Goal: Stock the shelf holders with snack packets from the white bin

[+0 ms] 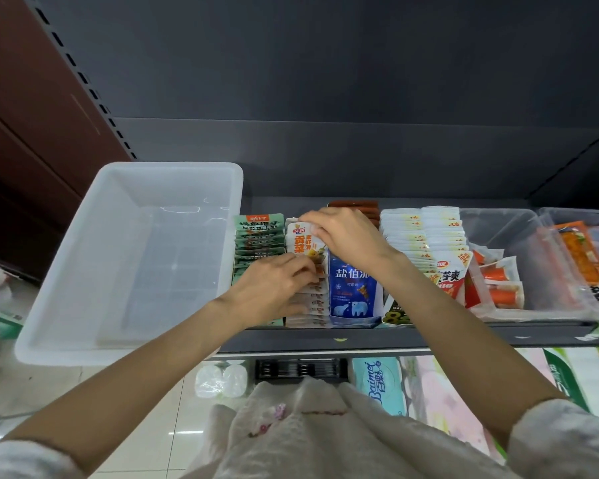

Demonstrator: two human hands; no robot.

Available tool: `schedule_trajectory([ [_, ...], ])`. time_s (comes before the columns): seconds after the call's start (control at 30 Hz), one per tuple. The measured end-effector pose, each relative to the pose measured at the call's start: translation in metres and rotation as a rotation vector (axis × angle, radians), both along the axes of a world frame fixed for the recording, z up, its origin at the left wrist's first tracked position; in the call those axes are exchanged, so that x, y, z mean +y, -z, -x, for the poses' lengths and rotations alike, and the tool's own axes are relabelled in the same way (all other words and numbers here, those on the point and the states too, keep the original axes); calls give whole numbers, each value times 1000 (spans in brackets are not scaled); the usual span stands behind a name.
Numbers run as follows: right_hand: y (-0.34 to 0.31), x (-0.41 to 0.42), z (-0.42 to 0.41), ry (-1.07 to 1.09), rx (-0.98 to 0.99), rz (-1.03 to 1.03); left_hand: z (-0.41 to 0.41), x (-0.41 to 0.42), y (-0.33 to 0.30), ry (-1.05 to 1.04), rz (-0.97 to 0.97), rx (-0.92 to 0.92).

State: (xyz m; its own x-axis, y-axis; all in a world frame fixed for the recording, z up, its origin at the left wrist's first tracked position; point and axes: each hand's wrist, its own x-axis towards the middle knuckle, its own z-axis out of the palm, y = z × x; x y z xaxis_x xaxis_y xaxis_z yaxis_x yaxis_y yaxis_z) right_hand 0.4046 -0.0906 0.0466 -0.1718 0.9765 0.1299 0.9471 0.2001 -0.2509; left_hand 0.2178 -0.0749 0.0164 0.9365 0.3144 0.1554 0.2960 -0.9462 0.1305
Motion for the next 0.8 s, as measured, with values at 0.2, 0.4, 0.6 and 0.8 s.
schedule_trajectory([
  [0.2, 0, 0, 0, -7, -20, 9, -6, -5, -7, -82, -119, 180],
  [0.4, 1, 1, -2, -13, -8, 18, -7, -6, -4, -62, -174, 96],
  [0.6, -1, 2, -3, -11, -9, 29, -12, -11, 11, -143, -264, 140],
  [0.8, -3, 2, -8, -8, 56, 35, -11, 3, 2, -193, -234, 12],
])
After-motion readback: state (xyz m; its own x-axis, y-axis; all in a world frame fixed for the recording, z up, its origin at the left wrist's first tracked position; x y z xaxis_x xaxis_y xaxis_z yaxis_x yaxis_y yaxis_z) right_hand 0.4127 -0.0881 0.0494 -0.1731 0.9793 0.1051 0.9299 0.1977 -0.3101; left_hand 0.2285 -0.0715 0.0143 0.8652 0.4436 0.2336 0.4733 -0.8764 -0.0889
